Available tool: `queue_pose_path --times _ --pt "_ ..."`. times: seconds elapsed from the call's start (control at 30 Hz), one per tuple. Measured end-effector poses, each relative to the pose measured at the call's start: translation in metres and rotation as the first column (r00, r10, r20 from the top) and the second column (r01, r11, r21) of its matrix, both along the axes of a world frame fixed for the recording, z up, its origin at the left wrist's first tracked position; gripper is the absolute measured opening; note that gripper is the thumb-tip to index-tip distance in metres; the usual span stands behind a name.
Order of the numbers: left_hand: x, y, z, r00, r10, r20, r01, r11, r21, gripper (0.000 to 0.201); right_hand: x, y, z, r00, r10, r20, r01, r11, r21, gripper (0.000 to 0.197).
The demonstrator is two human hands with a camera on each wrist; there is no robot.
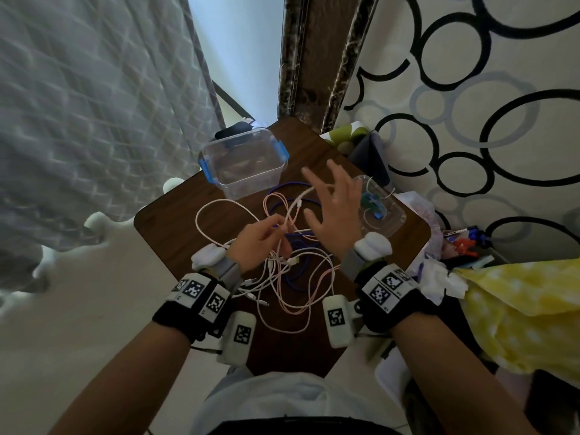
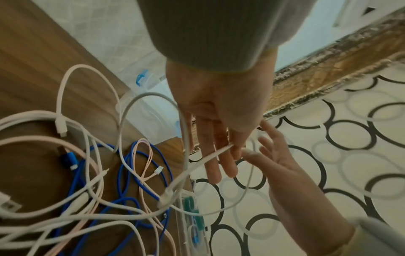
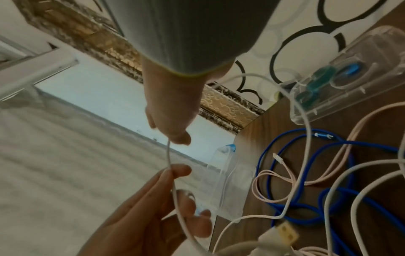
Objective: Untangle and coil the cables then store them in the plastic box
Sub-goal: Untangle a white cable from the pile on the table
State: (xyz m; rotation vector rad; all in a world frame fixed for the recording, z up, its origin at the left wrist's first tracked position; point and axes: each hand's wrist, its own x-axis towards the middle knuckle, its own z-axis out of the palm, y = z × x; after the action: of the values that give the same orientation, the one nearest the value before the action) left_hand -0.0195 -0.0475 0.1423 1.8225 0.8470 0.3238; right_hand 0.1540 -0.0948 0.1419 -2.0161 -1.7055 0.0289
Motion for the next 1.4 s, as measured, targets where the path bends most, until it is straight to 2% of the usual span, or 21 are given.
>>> queue_pose_path --times 0.03,0.1,0.17,0.33,0.53,0.63,0.73,0.8,0.87,0.93,1.0,1.07,1.17,1.2,1.3,1.33,1.4 --pt "0.001 -0.005 0.001 0.999 -0.02 -0.036 0.023 0.998 0.063 0.018 0.0 -0.003 0.0 0.996 0.079 0.03 -0.078 0.997 -0.018 0.056" --pt "0.005 -0.015 0.003 0.997 -0.025 -0.069 0.035 0.988 0.149 0.02 0.0 -0.01 -0.004 0.971 0.237 -0.023 -0.238 0.97 -0.06 0.037" --pt "0.007 -0.026 0.004 0.998 0.011 -0.061 0.0 0.984 0.176 0.019 0.001 -0.019 -0.009 0.945 0.297 -0.135 -0.314 0.94 -0.132 0.038" --pt "0.001 -0.043 0.005 0.994 0.102 -0.045 -0.097 0.99 0.106 0.017 0.015 -0.038 -0.01 0.922 0.092 -0.377 -0.157 0.977 -0.144 0.026" --pt "-0.011 -0.052 0.01 0.978 0.196 -0.066 -0.185 0.973 0.137 0.019 0.016 -0.045 -0.005 0.914 0.047 -0.402 -0.107 0.986 -0.128 0.022" --pt "-0.018 -0.046 0.016 0.933 0.351 0.085 -0.357 0.932 0.07 0.024 0.008 -0.042 -0.003 0.871 0.076 -0.486 -0.142 0.985 -0.1 0.012" --pt "-0.021 -0.032 0.025 0.837 0.497 0.229 -0.475 0.867 -0.149 0.029 0.001 -0.039 -0.006 0.832 0.096 -0.546 -0.142 0.989 -0.043 0.018" --pt "-0.027 -0.019 0.03 0.792 0.541 0.284 -0.436 0.826 -0.358 0.032 -0.008 -0.034 -0.01 0.858 0.079 -0.508 -0.099 0.995 -0.013 0.019" --pt "-0.034 -0.007 0.034 0.782 0.507 0.363 -0.311 0.822 -0.477 0.032 -0.021 -0.025 -0.014 0.903 0.042 -0.427 -0.065 0.997 -0.039 0.023" --pt "-0.036 -0.004 0.04 0.796 0.435 0.421 -0.225 0.858 -0.461 0.032 -0.032 -0.016 -0.015 0.94 0.038 -0.34 -0.086 0.988 -0.126 0.025" --pt "-0.037 0.003 0.048 0.81 0.365 0.459 -0.15 0.886 -0.44 0.03 -0.049 -0.006 -0.013 0.949 0.124 -0.29 -0.184 0.965 -0.189 0.025" --pt "-0.036 0.009 0.051 0.816 0.31 0.489 -0.077 0.895 -0.44 0.026 -0.07 0.002 -0.008 0.927 0.243 -0.285 -0.306 0.931 -0.201 0.024" --pt "-0.035 0.019 0.05 0.798 0.315 0.514 -0.024 0.868 -0.495 0.02 -0.097 0.009 -0.008 0.857 0.345 -0.384 -0.427 0.892 -0.151 0.02" --pt "-0.036 0.021 0.049 0.78 0.337 0.527 -0.028 0.861 -0.508 0.018 -0.101 0.009 -0.009 0.848 0.341 -0.407 -0.436 0.884 -0.168 0.021" --pt "-0.042 0.029 0.047 0.697 0.416 0.584 -0.065 0.848 -0.526 0.017 -0.097 0.005 -0.017 0.88 0.246 -0.407 -0.388 0.866 -0.316 0.046" --pt "-0.044 0.033 0.046 0.676 0.441 0.591 -0.084 0.842 -0.532 0.018 -0.091 0.002 -0.021 0.898 0.179 -0.402 -0.328 0.881 -0.342 0.048" --pt "-0.046 0.038 0.044 0.643 0.483 0.595 -0.117 0.829 -0.546 0.021 -0.075 -0.007 -0.03 0.92 0.029 -0.391 -0.174 0.924 -0.34 0.037"
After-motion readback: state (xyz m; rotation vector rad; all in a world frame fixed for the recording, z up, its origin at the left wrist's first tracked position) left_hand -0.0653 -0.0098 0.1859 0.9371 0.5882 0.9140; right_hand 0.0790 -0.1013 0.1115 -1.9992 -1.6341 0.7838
